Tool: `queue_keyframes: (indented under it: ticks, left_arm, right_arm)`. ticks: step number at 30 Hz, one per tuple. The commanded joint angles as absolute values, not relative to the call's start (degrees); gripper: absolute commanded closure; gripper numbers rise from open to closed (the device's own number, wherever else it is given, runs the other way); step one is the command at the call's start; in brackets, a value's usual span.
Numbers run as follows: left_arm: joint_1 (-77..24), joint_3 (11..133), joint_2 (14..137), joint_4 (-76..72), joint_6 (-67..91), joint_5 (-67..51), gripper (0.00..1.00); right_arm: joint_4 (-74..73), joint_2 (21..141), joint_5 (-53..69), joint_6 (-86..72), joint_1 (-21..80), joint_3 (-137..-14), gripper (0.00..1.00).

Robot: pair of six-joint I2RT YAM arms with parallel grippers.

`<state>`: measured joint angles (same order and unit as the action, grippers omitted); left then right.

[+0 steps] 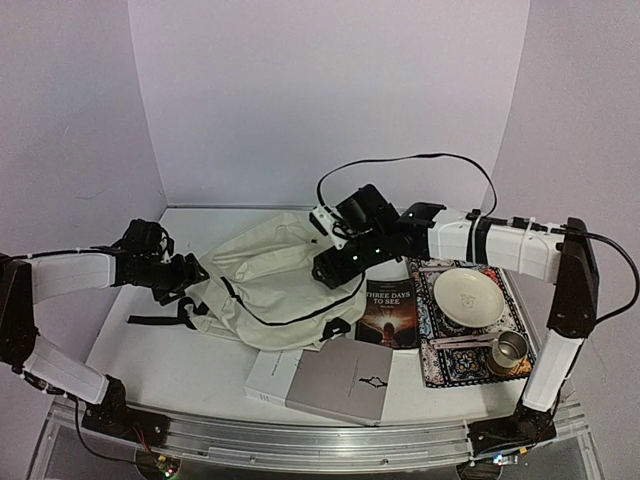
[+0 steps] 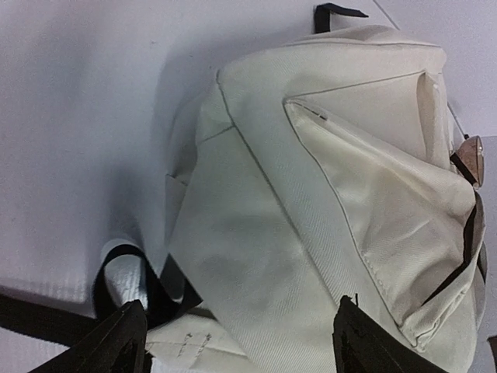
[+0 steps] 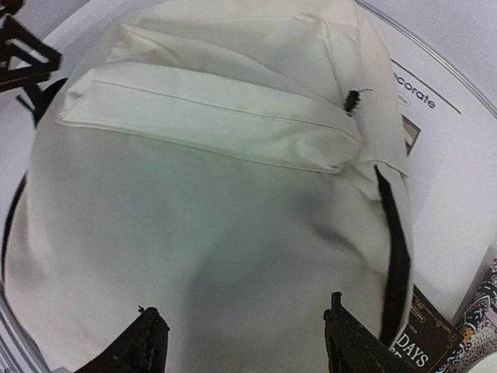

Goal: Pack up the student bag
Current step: Hold the student bag at the center of the board.

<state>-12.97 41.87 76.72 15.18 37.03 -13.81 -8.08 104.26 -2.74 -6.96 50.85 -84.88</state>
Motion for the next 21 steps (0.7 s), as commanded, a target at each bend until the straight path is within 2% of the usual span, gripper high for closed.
queue_keyframes:
  ticks: [1,6,10,13,16,21]
  left_arm:
    - [-13.10,42.71,80.59,5.01,40.40,-19.59,0.15]
    - [-13.09,42.95,85.03,0.92,42.08,-22.13,0.15]
    - [-13.07,42.33,87.97,-2.64,43.54,-26.21,0.22]
    - [-13.12,40.50,88.09,-6.33,45.53,-28.75,0.38]
    - [-13.32,39.02,87.17,-8.66,46.94,-30.31,0.63]
    - [-15.34,38.41,84.94,-9.06,47.24,-30.15,0.95]
  right_arm:
    - [-6.32,101.23,-5.39,-6.25,54.63,-83.51,0.26]
    - [-4.52,103.02,-4.24,-5.98,57.94,-84.41,0.22]
    - [-3.98,105.25,-4.17,-5.44,59.73,-86.41,0.22]
    - [-3.96,107.22,-3.80,-5.17,60.61,-88.33,0.22]
    - [-3.95,109.07,-3.46,-4.71,61.48,-90.59,0.22]
    - [-3.93,112.25,-3.17,-3.35,62.67,-94.97,0.25]
